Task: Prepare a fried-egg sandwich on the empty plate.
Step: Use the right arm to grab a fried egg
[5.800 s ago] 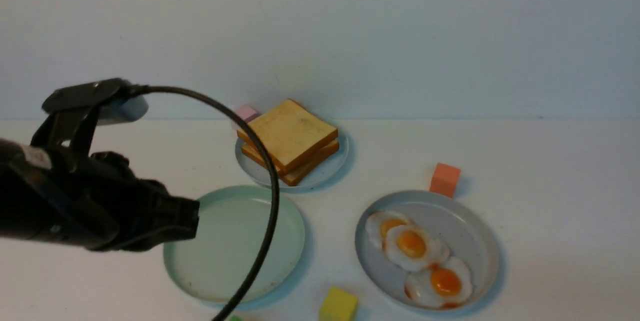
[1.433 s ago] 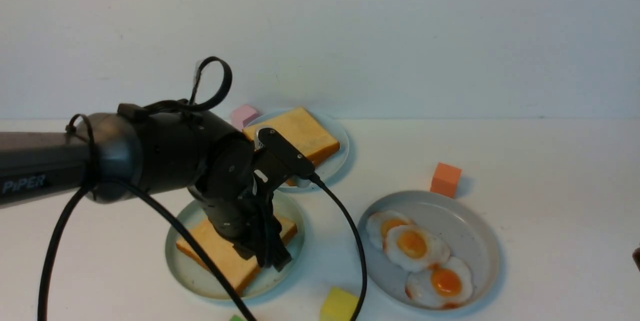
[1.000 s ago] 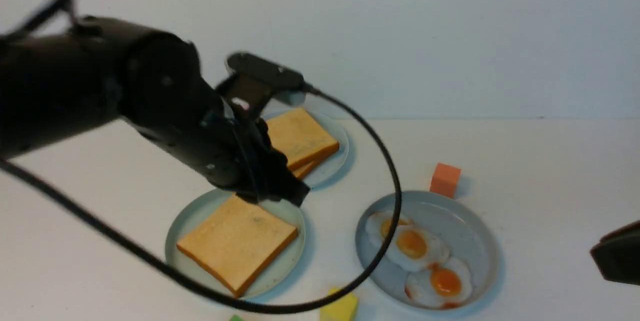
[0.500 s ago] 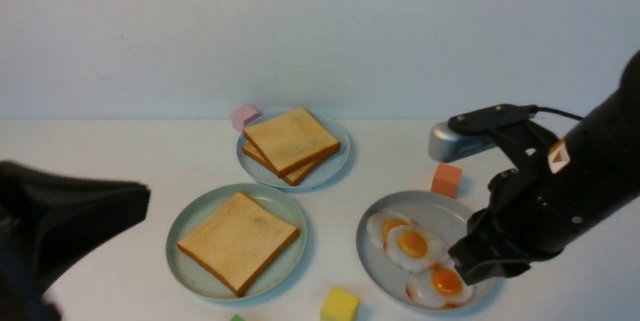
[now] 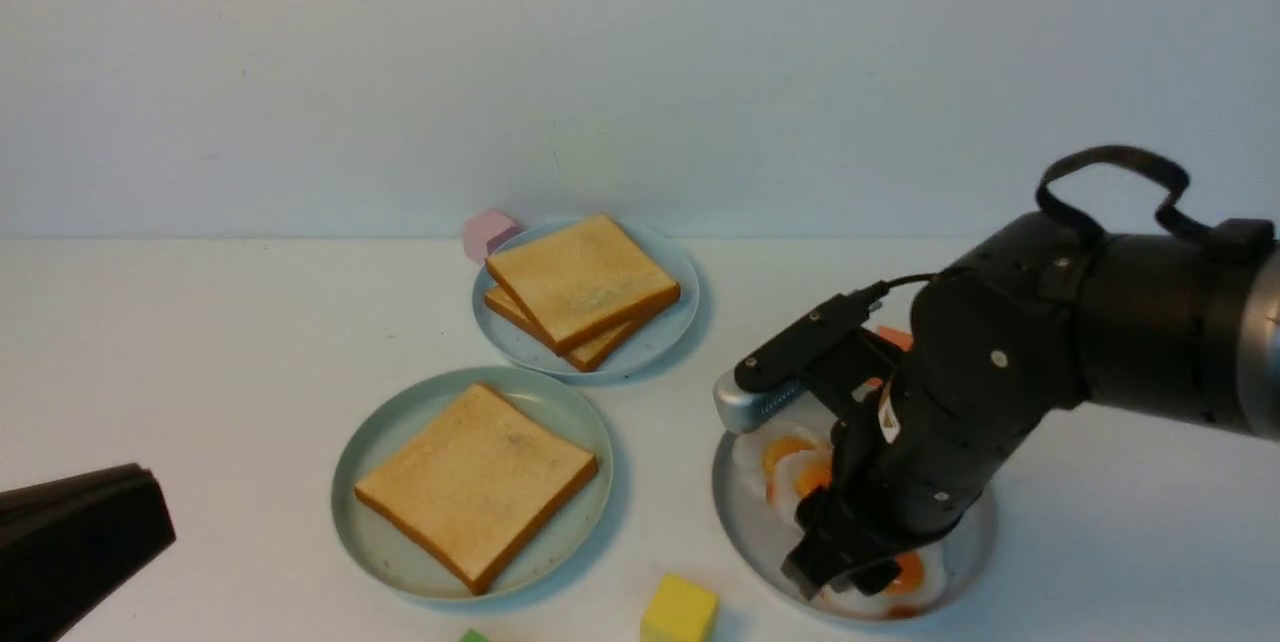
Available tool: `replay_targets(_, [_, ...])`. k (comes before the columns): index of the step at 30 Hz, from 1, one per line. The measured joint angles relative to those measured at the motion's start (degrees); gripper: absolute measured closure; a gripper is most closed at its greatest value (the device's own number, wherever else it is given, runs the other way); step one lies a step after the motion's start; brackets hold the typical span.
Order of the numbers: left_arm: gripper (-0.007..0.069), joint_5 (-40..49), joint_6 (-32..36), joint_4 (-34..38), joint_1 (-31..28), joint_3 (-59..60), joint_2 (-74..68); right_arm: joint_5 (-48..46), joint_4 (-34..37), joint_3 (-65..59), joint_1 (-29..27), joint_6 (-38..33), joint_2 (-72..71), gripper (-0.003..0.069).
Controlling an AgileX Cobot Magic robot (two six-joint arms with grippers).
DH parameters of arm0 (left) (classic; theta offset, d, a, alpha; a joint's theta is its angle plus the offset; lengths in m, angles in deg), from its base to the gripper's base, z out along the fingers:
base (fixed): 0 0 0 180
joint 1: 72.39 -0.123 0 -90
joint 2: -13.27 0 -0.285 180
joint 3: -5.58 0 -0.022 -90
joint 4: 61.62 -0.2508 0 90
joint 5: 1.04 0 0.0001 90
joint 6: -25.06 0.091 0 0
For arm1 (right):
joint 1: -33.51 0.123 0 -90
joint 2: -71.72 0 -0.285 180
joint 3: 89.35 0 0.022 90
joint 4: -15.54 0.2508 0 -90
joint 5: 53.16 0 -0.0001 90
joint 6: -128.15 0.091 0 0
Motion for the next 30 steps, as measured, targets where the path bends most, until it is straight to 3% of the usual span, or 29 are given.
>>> replay_targets(4, [0.0638,0.07,0.00,0.07,0.00,0.00,0.00,2.18,-2.55,1.06,0.05,1.81,2.59,0.0025])
replay_targets(8, [0.0638,0.67,0.00,0.19,0.00,0.00,0.00,2.35,-3.77,3.97,0.05,2.08,6.27,-0.0017])
replay_targets(15, [0.0638,2.28,0.00,0.24,0.00,0.00,0.00,2.54,-9.06,8.38,0.05,2.19,12.27,0.0016])
replay_targets(23, [0.0638,4.15,0.00,0.24,0.00,0.00,0.00,2.36,-9.43,9.76,-0.06,0.15,14.88,0.0060])
replay_targets(27, [0.0638,4.21,0.00,0.24,0.00,0.00,0.00,2.25,-10.20,9.81,-0.12,-0.52,14.94,0.0152])
replay_targets(30, [0.0638,4.35,0.00,0.24,0.00,0.00,0.00,1.87,-10.94,9.81,-0.12,-0.58,14.99,0.0165])
